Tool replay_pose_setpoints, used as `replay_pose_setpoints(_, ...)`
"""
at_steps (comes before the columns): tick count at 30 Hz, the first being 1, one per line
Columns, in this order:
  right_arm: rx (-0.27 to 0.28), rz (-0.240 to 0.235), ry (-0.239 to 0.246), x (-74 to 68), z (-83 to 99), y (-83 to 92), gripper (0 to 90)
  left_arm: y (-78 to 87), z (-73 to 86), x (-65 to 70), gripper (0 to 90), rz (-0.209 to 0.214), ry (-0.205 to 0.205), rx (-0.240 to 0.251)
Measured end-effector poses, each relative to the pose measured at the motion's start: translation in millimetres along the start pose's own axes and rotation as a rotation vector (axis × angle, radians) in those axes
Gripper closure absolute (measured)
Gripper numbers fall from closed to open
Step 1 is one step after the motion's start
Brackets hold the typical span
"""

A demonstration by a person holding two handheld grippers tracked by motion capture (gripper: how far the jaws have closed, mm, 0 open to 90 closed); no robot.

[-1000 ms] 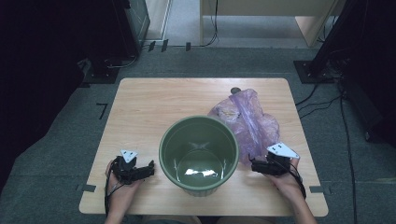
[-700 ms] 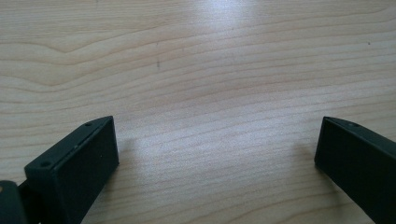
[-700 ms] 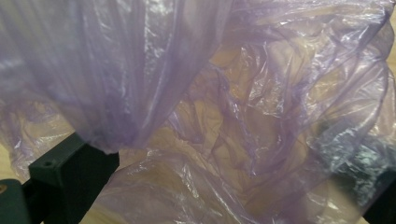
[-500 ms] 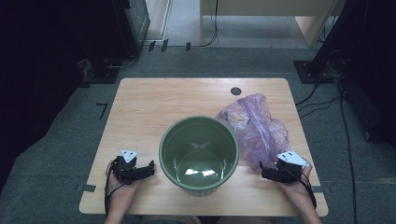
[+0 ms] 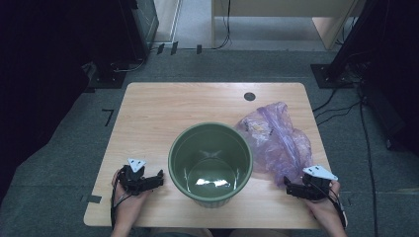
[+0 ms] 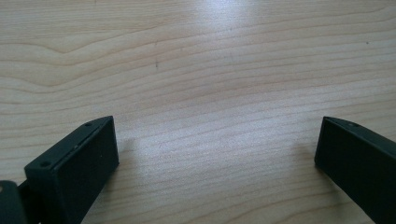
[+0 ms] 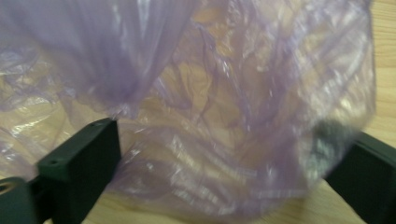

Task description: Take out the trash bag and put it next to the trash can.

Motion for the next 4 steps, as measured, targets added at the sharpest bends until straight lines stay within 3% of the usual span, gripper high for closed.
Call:
replay_pose_setpoints(2, 0.009, 0.010, 0.000, 0.8, -0.1, 1.6, 7.4, 0.0, 0.0, 0.0, 0.0, 0.000, -0.001, 0.000)
replay_pose_setpoints(4, 0.026, 0.029, 0.011, 0.9, -1.3, 3.2, 17.2, 0.0, 0.0, 0.1, 0.0, 0.001, -0.001, 0.000)
Point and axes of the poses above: each handheld gripper's, and its own axes: y roughly backward along the jaws, z roughly out of its underside, x roughly to its right, the point moved 9 cm from there along -y, roughly forward along the jaws, and after that the axes turned 15 degrees about -z, right-handed, at the moved point
